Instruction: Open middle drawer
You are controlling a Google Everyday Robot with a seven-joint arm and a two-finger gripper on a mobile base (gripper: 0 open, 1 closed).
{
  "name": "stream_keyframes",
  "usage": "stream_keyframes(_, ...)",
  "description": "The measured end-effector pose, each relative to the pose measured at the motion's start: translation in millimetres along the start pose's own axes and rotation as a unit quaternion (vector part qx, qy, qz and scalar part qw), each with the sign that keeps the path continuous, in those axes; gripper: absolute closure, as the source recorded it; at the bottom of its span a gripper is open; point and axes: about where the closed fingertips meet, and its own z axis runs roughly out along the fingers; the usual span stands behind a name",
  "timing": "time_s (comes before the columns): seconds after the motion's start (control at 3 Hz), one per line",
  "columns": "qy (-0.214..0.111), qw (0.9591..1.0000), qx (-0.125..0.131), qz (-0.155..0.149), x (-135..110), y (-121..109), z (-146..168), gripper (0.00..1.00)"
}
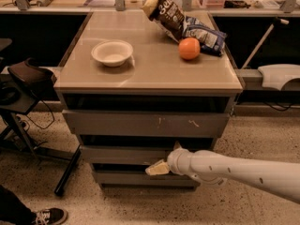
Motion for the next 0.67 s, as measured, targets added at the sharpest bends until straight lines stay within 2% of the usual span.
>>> stream_keyframes(0.33,0.0,1.0,0.0,0.0,0,0,0,0.0)
stream_keyframes(0.67,-0.005,0.9996,0.024,-0.01,5,-7,19,0.0)
